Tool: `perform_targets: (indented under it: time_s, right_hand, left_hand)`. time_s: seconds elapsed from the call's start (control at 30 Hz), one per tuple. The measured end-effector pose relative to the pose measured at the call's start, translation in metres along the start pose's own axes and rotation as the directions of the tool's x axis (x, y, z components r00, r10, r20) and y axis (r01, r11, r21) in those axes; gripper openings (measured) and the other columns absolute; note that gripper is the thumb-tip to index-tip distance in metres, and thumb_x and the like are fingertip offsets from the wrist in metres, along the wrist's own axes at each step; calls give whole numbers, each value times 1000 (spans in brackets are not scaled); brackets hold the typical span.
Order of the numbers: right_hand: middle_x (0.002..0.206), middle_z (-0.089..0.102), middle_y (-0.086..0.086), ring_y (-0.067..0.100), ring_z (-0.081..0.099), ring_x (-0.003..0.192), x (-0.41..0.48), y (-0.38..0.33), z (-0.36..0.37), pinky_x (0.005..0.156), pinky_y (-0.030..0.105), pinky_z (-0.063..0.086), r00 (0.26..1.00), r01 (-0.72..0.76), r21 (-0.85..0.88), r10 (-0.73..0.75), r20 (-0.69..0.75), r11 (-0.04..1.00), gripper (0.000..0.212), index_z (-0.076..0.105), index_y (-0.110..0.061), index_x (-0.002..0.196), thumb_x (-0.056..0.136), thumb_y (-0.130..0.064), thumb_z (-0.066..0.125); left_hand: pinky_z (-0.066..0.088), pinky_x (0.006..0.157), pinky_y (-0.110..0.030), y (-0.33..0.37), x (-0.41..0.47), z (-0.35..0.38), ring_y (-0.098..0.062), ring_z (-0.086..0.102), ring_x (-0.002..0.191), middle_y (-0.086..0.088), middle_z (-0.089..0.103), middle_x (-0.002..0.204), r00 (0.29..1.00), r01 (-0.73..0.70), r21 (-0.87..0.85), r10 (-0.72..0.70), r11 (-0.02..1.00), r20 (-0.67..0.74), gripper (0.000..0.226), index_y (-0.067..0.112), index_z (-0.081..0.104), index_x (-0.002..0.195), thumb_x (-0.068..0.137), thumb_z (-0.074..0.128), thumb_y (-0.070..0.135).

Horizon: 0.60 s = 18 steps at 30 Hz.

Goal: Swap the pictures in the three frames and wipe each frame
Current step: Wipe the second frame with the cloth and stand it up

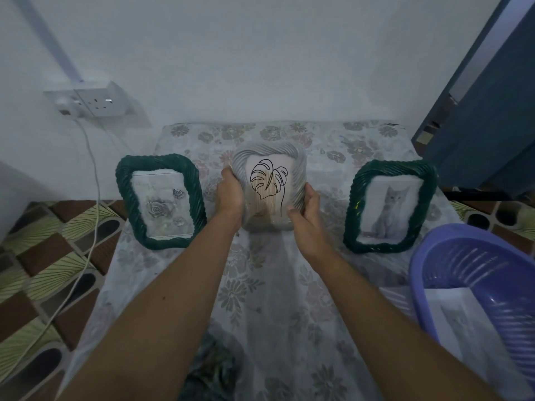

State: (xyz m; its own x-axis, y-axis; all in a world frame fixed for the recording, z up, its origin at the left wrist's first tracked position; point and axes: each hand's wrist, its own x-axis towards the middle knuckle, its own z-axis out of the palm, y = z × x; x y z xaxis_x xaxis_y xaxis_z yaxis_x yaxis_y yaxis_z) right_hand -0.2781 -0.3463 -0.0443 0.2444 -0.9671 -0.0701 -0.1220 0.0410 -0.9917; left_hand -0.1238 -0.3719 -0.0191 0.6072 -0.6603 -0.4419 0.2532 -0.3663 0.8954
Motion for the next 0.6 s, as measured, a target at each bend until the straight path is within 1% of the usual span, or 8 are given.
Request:
perform_targets:
  time_s: [0.07, 0.1, 0.2, 0.3, 0.37, 0.43, 0.5, 0.6]
  right_hand:
    - [130, 39, -34, -8, 42, 123, 0, -1, 0, 117, 39, 32, 1000, -9, -2, 9, -13, 1000, 62, 19, -25, 153, 99, -25, 48]
    - [127, 40, -34, -6, 43, 122, 0, -3, 1, 117, 40, 32, 1000, -20, 1, 20, -18, 1000, 61, 20, -27, 152, 98, -25, 48]
    - [130, 44, -24, 7, 45, 124, -1, -10, 3, 114, 44, 34, 997, -69, 0, 69, -31, 998, 63, 21, -32, 150, 92, -30, 46]
    - [138, 44, -17, 13, 45, 129, -2, -19, 4, 114, 46, 34, 994, -106, -8, 105, -29, 994, 67, 18, -35, 151, 90, -33, 47]
    - [154, 33, -9, 17, 35, 141, -5, -25, 5, 117, 45, 28, 991, -134, -13, 133, -29, 991, 71, 6, -33, 155, 98, -32, 49]
    - [165, 12, -5, 18, 21, 148, -9, -30, 4, 120, 43, 22, 986, -165, -20, 164, -41, 986, 78, -7, -30, 156, 101, -29, 48]
    - [165, 6, -5, 18, 17, 149, -15, -37, 4, 119, 37, 20, 985, -163, -12, 162, -53, 987, 79, -10, -29, 156, 101, -27, 47]
    - [164, 15, -4, 18, 24, 146, -30, -50, 7, 105, 27, 22, 986, -147, -20, 145, -85, 989, 76, -4, -27, 157, 100, -23, 46]
  left_hand:
    - [47, 100, -49, 4, -7, 2, -31, 60, 105, -14, 65, 117, 996, -13, 55, 17, 998, -87, 67, 9, 63, 121, 94, 21, 54]
    - [45, 100, -49, 5, -10, 4, -33, 59, 107, -16, 63, 120, 992, -22, 72, 31, 997, -125, 65, 7, 62, 121, 98, 20, 51]
    - [40, 104, -42, 6, -16, 7, -36, 54, 118, -19, 57, 132, 976, -64, 87, 81, 994, -202, 61, 2, 59, 126, 105, 19, 43]
    - [36, 102, -40, 5, -24, 8, -36, 49, 126, -21, 54, 137, 963, -109, 106, 131, 988, -236, 60, 0, 57, 130, 107, 18, 40]
    - [35, 104, -40, 6, -30, 7, -35, 48, 128, -21, 52, 139, 960, -127, 125, 154, 984, -236, 58, 2, 55, 133, 107, 18, 39]
    - [34, 104, -39, 7, -35, 5, -33, 47, 128, -19, 51, 140, 960, -140, 140, 169, 980, -223, 55, 5, 52, 136, 107, 19, 38]
    - [35, 101, -38, 6, -44, 3, -31, 48, 126, -16, 53, 138, 961, -160, 151, 189, 976, -203, 51, 7, 52, 135, 106, 23, 38]
    - [34, 87, -34, -1, -62, -3, -27, 52, 111, -6, 53, 112, 955, -203, 194, 238, 960, -179, 39, 12, 54, 125, 105, 29, 34]
